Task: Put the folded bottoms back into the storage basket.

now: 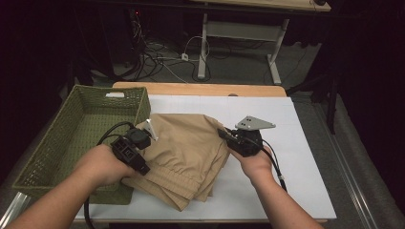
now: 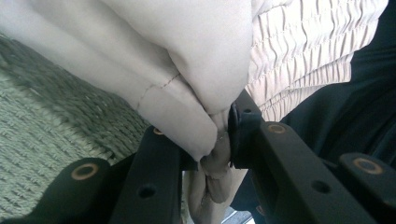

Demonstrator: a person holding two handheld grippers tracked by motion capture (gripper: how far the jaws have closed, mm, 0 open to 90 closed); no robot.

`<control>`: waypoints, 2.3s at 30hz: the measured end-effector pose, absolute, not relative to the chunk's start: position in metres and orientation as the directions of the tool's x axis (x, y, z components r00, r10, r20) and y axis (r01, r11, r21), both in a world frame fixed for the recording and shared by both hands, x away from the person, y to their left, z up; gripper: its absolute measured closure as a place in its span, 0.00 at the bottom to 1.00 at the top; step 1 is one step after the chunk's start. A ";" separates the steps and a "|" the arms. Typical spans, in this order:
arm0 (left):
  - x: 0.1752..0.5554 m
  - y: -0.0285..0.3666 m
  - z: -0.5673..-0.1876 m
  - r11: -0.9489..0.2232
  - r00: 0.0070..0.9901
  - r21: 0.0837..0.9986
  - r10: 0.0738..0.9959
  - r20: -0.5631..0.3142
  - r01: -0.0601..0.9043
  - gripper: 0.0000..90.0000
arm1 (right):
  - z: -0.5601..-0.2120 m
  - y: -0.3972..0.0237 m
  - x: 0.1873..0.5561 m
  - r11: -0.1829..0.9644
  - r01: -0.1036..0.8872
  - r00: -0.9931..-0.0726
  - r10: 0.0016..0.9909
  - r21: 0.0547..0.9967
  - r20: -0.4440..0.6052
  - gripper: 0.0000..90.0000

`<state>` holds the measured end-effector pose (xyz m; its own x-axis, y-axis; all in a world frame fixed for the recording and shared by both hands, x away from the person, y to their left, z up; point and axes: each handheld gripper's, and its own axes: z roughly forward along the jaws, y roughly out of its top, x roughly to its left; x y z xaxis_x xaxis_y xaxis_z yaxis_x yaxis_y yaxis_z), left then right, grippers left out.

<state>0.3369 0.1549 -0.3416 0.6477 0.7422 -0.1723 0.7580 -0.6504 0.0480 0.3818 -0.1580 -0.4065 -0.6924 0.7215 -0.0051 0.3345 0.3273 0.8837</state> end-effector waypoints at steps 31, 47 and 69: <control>0.354 0.164 -0.297 -0.668 0.665 0.022 0.736 -0.132 0.744 0.84 | -0.359 -0.145 0.390 0.317 0.292 -0.694 0.720 0.902 -0.029 0.94; 0.352 0.204 -0.279 -0.639 0.639 0.032 0.763 -0.100 0.768 0.84 | -0.339 -0.110 0.394 0.318 0.250 -0.723 0.690 0.915 -0.042 0.94; 0.351 0.289 -0.281 -0.576 0.577 0.040 0.813 -0.085 0.817 0.84 | -0.339 -0.023 0.414 0.351 0.232 -0.765 0.642 0.907 -0.053 0.94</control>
<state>0.3515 0.2891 -0.2814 0.5767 0.8125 -0.0850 0.8168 -0.5755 0.0396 0.4140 -0.0226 -0.3395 -0.7649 0.6420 -0.0534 0.2316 0.3514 0.9071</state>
